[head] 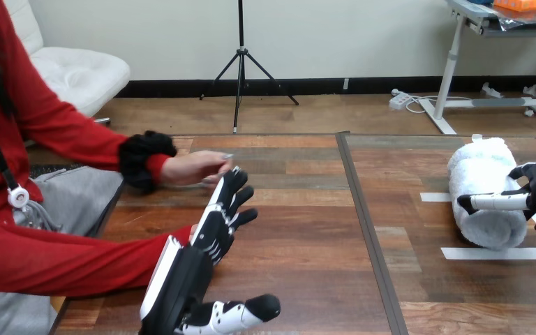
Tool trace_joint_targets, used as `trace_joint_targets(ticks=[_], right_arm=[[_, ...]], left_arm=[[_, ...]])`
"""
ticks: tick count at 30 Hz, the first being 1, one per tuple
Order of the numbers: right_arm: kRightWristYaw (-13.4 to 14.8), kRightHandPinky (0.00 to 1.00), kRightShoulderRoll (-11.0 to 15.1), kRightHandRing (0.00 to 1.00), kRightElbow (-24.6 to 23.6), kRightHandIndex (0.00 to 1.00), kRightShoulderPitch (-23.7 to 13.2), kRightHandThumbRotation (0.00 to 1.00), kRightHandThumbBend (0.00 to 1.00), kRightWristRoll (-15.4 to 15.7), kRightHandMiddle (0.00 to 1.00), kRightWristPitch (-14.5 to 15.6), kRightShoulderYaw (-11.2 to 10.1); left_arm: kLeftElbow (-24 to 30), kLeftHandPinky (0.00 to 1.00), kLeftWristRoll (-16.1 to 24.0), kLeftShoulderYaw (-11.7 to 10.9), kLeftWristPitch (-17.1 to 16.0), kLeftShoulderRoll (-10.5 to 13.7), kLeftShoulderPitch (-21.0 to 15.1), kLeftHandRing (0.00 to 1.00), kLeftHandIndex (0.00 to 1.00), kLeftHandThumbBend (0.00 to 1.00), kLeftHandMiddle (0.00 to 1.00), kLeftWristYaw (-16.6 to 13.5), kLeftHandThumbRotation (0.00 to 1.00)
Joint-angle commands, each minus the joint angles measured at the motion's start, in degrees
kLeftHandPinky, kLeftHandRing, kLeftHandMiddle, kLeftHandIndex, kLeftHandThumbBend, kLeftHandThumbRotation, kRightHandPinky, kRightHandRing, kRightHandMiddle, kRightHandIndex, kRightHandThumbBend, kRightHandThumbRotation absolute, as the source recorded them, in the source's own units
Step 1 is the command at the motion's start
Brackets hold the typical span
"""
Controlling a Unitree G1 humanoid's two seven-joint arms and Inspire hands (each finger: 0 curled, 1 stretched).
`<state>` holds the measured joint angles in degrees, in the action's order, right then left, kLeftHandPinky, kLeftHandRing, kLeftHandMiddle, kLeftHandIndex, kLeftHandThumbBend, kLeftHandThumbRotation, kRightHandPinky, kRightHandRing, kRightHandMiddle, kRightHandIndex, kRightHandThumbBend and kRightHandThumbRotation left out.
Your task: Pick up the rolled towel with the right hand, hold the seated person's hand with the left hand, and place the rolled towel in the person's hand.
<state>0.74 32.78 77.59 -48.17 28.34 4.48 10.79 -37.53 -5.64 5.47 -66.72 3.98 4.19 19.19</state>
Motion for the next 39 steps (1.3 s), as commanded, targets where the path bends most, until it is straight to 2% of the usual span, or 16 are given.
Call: trace_joint_targets(ticks=[1, 8, 14, 19, 22, 24, 28, 39], right_arm=[[0.4, 0.54, -4.8, 0.70, 0.6, 0.73, 0.6, 0.32, 0.98, -1.8, 0.74, -1.0, -1.1], [1.7, 0.43, -5.9, 0.52, 0.4, 0.68, 0.5, 0.19, 0.98, -3.3, 0.62, -1.4, -1.9], [2.4, 0.38, -6.8, 0.46, 0.2, 0.63, 0.1, 0.07, 0.97, -3.7, 0.59, -1.3, -1.8], [2.3, 0.35, -7.2, 0.44, 0.0, 0.61, 0.0, 0.02, 0.96, -4.3, 0.58, -1.9, -2.1], [2.1, 0.36, -7.3, 0.45, -0.3, 0.57, 0.1, 0.01, 0.95, -4.8, 0.57, -3.0, -2.3], [2.0, 0.47, -7.3, 0.58, -0.3, 0.52, 0.1, 0.01, 0.94, -4.7, 0.64, -3.5, -2.2], [1.6, 0.58, -7.4, 0.68, -0.5, 0.49, 0.1, 0.00, 0.93, -4.7, 0.69, -4.7, -2.1], [1.0, 0.68, -7.4, 0.78, -1.3, 0.46, 0.3, 0.00, 0.89, -4.3, 0.76, -8.0, -1.3]], left_arm=[[3.0, 0.88, -0.3, -0.3, 0.1, 0.1, -1.8, 0.96, 1.00, 1.00, 0.99, -0.5, 0.56], [2.7, 0.88, 0.1, -0.2, 0.2, -0.3, -2.4, 0.95, 0.99, 1.00, 0.99, -0.7, 0.56], [2.5, 0.88, -0.2, 0.2, 0.2, -0.5, -3.0, 0.95, 0.98, 1.00, 0.99, -0.5, 0.56], [2.3, 0.88, 0.1, 0.2, 0.1, -0.7, -3.4, 0.95, 0.98, 1.00, 0.99, -0.7, 0.56], [2.3, 0.88, 0.4, 0.1, 0.2, -0.8, -3.6, 0.95, 0.98, 1.00, 0.99, -0.8, 0.56], [2.2, 0.88, 0.5, 0.1, 0.3, -0.8, -3.8, 0.95, 0.98, 1.00, 0.99, -0.9, 0.56], [1.8, 0.88, 0.4, 0.2, 0.4, -1.0, -4.2, 0.95, 0.99, 1.00, 0.99, -0.8, 0.56], [1.5, 0.88, 0.2, 0.2, 0.7, -1.3, -4.6, 0.96, 0.98, 1.00, 0.99, -0.8, 0.54]])
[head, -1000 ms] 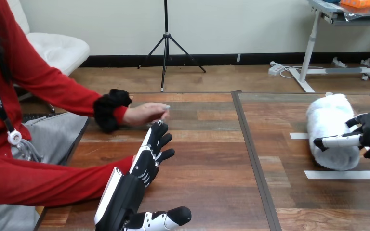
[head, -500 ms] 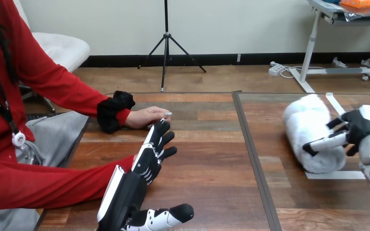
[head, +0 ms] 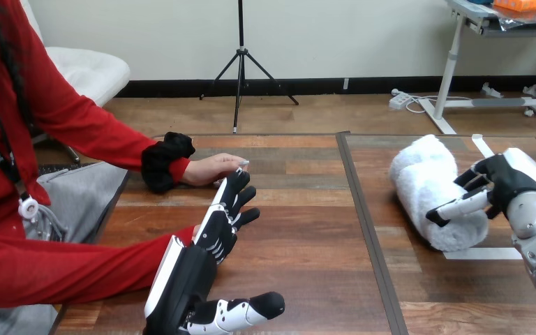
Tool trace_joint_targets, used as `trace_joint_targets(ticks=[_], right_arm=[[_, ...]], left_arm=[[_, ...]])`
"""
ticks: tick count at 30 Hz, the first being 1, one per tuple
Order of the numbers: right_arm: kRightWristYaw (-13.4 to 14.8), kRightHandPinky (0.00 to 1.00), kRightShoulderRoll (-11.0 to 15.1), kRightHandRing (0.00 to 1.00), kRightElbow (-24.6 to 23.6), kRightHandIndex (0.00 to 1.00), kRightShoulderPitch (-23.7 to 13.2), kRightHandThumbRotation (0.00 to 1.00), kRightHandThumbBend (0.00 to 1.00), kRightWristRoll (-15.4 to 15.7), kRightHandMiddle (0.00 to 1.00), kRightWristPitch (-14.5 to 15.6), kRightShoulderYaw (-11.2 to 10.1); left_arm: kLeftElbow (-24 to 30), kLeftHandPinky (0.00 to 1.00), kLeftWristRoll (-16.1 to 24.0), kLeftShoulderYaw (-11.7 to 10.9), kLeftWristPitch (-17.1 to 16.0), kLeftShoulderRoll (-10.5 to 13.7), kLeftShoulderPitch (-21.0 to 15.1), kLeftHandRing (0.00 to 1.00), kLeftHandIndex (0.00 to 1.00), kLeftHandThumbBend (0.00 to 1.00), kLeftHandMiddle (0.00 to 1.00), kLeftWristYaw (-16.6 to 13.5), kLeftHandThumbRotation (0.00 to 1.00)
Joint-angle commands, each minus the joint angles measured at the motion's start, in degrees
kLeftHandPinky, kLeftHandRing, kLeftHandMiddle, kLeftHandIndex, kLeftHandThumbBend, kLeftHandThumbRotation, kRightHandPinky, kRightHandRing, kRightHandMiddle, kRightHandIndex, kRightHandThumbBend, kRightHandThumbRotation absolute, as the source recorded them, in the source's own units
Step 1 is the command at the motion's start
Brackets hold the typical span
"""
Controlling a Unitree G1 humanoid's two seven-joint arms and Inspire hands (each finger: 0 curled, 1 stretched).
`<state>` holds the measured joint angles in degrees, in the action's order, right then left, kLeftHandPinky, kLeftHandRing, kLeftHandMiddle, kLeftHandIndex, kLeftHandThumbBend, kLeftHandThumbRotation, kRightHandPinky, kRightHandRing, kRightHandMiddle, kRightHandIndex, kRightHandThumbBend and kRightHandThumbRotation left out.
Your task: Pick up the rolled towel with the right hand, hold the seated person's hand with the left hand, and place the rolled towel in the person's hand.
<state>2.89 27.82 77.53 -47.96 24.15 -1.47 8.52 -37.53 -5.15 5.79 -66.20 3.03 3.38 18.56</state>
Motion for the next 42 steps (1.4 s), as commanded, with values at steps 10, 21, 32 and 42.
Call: trace_joint_targets(ticks=[10, 21, 32, 42], right_arm=[[-1.7, 0.58, -2.2, 0.66, -2.6, 0.44, 0.8, 0.00, 0.88, -0.7, 0.67, -6.8, 0.8], [-4.3, 0.39, -1.6, 0.45, -5.8, 0.44, 2.8, 0.00, 0.84, -2.7, 0.47, -12.8, -0.3], [-6.9, 0.32, -0.4, 0.38, -12.3, 0.43, 7.1, 0.00, 0.81, -6.4, 0.44, -21.5, -1.7], [-8.4, 0.29, 0.1, 0.35, -19.5, 0.44, 11.6, 0.00, 0.76, -10.9, 0.44, -25.4, -4.0]], left_arm=[[1.2, 0.88, -0.2, -0.3, 0.2, -0.4, -4.1, 0.96, 0.98, 1.00, 0.99, -0.2, 0.54], [1.2, 0.88, -0.4, -0.5, 0.5, -0.2, -4.3, 0.95, 0.98, 1.00, 0.99, -0.2, 0.55], [1.4, 0.87, -0.8, -0.5, 0.8, 0.0, -4.4, 0.95, 0.98, 1.00, 0.99, 0.0, 0.54], [1.2, 0.87, -1.4, -0.4, 0.5, 0.1, -4.7, 0.95, 0.98, 1.00, 0.98, 0.4, 0.53]])
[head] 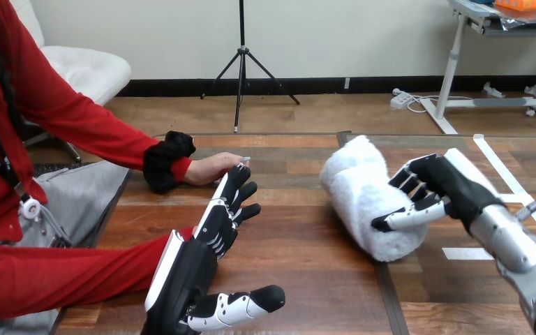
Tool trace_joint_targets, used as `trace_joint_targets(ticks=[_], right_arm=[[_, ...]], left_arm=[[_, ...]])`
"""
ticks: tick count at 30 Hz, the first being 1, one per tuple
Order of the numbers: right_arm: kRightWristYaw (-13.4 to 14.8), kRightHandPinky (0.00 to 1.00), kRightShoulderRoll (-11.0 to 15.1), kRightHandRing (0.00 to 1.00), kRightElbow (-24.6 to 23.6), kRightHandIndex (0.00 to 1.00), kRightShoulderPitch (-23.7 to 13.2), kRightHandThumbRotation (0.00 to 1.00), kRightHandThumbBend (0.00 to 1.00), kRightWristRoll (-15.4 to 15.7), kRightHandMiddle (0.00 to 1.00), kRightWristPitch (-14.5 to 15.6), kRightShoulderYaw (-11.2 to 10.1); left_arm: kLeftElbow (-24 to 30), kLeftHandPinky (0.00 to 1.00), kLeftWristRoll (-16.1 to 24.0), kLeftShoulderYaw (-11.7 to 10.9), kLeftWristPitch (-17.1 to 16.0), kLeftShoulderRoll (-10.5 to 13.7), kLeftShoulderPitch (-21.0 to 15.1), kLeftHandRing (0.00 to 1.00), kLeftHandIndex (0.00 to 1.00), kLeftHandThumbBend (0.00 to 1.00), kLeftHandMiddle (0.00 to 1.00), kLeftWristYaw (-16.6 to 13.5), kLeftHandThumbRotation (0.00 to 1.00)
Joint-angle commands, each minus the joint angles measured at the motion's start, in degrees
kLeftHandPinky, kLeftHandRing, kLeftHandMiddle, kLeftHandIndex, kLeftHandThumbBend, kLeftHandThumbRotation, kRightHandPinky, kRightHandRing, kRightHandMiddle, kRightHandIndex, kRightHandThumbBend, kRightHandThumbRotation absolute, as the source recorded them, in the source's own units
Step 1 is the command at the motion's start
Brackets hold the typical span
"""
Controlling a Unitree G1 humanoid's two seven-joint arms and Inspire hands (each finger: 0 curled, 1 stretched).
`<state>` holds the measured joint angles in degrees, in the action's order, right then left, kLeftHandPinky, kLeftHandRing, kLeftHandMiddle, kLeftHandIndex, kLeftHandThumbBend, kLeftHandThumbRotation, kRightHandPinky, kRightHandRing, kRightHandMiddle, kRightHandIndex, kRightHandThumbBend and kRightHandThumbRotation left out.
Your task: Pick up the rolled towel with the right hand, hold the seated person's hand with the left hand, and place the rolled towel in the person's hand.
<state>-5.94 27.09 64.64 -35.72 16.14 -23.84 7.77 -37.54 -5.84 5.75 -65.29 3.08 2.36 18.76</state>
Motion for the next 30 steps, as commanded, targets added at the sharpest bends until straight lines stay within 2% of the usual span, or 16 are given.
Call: trace_joint_targets(ticks=[1, 11, 18, 24, 30], right_arm=[[0.7, 0.29, 0.8, 0.35, -7.6, 0.44, 0.0, 0.00, 0.76, -3.4, 0.44, -3.6, -3.6], [2.8, 0.24, 0.3, 0.29, -13.7, 0.44, 4.6, 0.00, 0.75, -5.7, 0.39, -7.2, -5.4], [2.4, 0.22, -0.8, 0.27, -15.9, 0.44, 7.0, 0.00, 0.73, -8.0, 0.37, -9.9, -7.1], [3.4, 0.23, -1.8, 0.28, -17.0, 0.45, 8.9, 0.00, 0.73, -9.2, 0.37, -14.0, -8.3], [3.5, 0.22, -2.9, 0.28, -16.0, 0.45, 9.8, 0.00, 0.73, -10.3, 0.36, -18.7, -9.0]], left_arm=[[1.3, 0.87, -0.8, -0.3, -0.3, 0.0, -3.7, 0.95, 0.98, 1.00, 0.98, 0.3, 0.53], [1.3, 0.86, -1.0, -0.3, -0.4, 0.3, -3.7, 0.94, 0.98, 1.00, 0.98, 0.6, 0.54], [1.1, 0.86, -0.8, -0.5, -0.9, 0.5, -3.7, 0.94, 0.98, 1.00, 0.98, 0.7, 0.55], [1.4, 0.86, -1.3, -0.5, -0.4, 0.7, -3.4, 0.94, 0.98, 1.00, 0.98, 1.0, 0.55], [1.7, 0.86, -1.2, -0.7, -0.4, 0.9, -3.2, 0.94, 0.97, 1.00, 0.98, 0.9, 0.55]])
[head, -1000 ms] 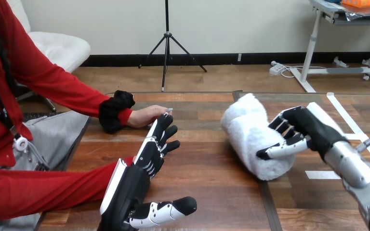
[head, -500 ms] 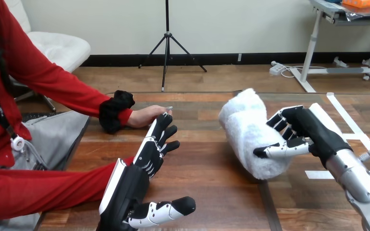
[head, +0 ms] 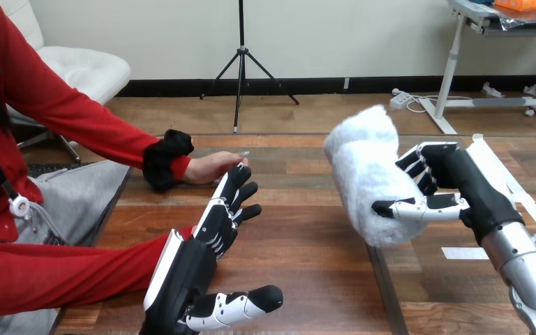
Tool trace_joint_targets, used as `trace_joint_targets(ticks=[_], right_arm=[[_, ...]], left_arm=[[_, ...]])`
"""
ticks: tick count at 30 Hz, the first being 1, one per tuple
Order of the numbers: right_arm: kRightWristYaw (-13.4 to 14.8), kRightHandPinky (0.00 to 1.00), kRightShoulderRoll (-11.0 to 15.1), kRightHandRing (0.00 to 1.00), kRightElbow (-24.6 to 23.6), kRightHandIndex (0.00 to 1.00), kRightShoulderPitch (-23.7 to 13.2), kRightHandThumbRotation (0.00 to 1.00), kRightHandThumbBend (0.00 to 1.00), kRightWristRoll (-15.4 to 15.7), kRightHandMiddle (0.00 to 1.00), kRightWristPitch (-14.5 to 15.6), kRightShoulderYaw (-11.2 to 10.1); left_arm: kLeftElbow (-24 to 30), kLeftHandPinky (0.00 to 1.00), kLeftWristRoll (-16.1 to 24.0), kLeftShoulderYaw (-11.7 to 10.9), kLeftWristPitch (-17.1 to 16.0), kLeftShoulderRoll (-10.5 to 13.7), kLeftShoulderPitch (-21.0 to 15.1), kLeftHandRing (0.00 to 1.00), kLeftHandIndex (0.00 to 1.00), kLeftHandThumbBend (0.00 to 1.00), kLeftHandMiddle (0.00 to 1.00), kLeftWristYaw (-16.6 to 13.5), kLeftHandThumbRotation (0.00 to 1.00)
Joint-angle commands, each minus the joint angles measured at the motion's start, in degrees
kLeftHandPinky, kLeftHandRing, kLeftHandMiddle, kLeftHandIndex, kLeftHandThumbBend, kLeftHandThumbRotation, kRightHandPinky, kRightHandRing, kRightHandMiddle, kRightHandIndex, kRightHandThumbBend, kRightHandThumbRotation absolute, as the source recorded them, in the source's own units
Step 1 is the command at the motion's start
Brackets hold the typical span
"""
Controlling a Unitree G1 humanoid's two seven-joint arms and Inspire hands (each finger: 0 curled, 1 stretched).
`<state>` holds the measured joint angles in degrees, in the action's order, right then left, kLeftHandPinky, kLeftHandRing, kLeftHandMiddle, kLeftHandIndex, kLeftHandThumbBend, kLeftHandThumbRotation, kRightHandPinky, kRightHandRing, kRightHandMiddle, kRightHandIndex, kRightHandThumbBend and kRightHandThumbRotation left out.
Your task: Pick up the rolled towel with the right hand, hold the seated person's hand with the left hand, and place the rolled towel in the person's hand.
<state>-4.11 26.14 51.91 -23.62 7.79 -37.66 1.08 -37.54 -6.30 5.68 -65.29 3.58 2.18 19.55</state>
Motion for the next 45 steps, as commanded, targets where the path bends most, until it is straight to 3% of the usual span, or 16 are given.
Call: trace_joint_targets(ticks=[1, 10, 21, 27, 36, 45], right_arm=[[2.0, 0.22, -2.0, 0.27, -3.2, 0.45, -2.1, 0.00, 0.73, -2.0, 0.36, -5.5, -2.4], [2.5, 0.22, -2.7, 0.27, -2.3, 0.44, -1.5, 0.00, 0.71, -1.5, 0.36, -9.5, -2.5], [2.7, 0.23, -2.4, 0.28, -2.5, 0.43, -1.6, 0.00, 0.73, -0.7, 0.36, -11.2, -2.5], [2.7, 0.24, -2.1, 0.29, -1.3, 0.42, -2.2, 0.00, 0.74, -0.6, 0.37, -14.2, -2.7], [3.7, 0.25, -2.1, 0.30, -0.3, 0.41, -2.8, 0.00, 0.77, -0.5, 0.37, -17.7, -3.2], [6.4, 0.28, -2.5, 0.32, 0.0, 0.39, -2.7, 0.00, 0.78, 1.1, 0.38, -20.9, -3.3]], left_arm=[[1.7, 0.86, -0.9, -0.6, -0.5, 0.5, -3.0, 0.94, 0.97, 1.00, 0.98, 0.2, 0.56], [1.9, 0.86, -1.1, -0.6, -0.3, 0.9, -2.8, 0.94, 0.97, 1.00, 0.98, 0.5, 0.55], [1.6, 0.86, -0.5, -1.0, -0.9, 1.3, -2.9, 0.94, 0.97, 1.00, 0.98, 0.4, 0.55], [1.5, 0.86, -1.0, -0.9, -0.7, 1.2, -2.9, 0.94, 0.97, 1.00, 0.97, 0.5, 0.55], [1.8, 0.87, -1.7, -0.7, -0.2, 1.3, -2.7, 0.94, 0.97, 1.00, 0.98, 1.0, 0.54], [2.0, 0.86, 1.0, -2.1, -1.3, 1.7, -2.8, 0.94, 0.97, 1.00, 0.97, -0.9, 0.55]])
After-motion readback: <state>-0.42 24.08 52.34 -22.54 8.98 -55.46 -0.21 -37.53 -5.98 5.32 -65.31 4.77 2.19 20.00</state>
